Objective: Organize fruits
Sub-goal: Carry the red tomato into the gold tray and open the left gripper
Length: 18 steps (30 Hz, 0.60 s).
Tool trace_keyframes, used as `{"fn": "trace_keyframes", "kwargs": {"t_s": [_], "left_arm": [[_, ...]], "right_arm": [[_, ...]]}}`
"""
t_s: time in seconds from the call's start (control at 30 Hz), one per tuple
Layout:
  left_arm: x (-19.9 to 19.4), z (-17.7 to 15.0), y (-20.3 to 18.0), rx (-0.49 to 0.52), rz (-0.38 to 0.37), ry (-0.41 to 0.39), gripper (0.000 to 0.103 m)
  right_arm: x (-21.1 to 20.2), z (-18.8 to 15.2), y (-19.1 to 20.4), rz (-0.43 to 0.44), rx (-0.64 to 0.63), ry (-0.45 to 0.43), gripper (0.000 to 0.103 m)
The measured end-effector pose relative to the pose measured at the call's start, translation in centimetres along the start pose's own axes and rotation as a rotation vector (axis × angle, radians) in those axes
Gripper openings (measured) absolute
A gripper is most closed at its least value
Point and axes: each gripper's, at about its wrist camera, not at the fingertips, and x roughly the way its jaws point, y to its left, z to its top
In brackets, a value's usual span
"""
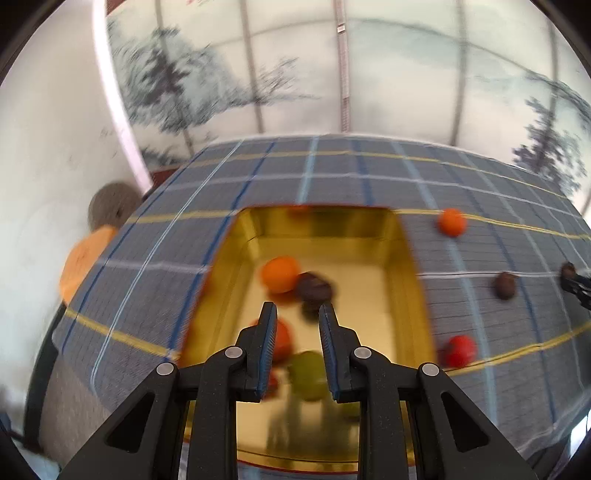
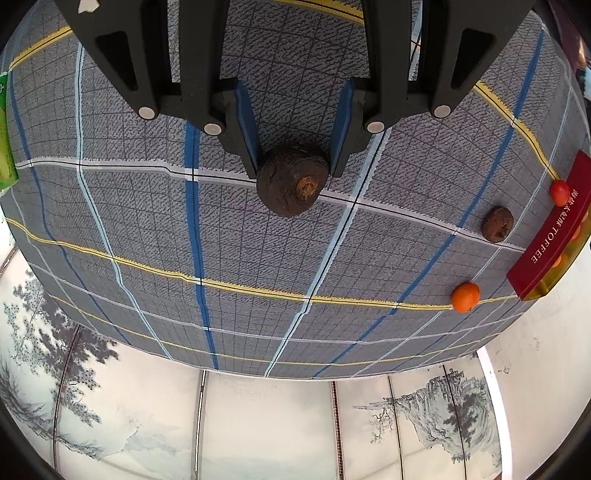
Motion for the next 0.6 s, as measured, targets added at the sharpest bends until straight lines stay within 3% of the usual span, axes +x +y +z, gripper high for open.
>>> {"fn": "trace_keyframes", "kwargs": {"t_s": [0.1,0.27,0.4,0.47,0.6], "left_arm": [[-1.2,-0.5,0.5,-0.030,-0.073,-0.005,0.025],[-4.0,-1.1,-5.8,0.194,-0.231,-0.042,0.027],[-2.7,-0.8,-9.7,0.316,-0.370,0.037,0.028],[-2.2,-0.6,-11.2,0.411,-0.422,0.069,0.028],[-0.7,-0.3,-14.0,0.728,-0.469,0.145,0.028]], "right_arm": [[0.0,0.0,0.0,0.001,0.000,0.000,0.036],[0.0,0.0,0.0,0.006,0.000,0.001,0.038],[0.0,0.0,0.0,0.006,-0.001,0.000,0.038],[0.0,0.0,0.1,0.007,0.000,0.000,0.038],[0.0,-0.1,-0.1,0.020,0.011,-0.002,0.038]]}}
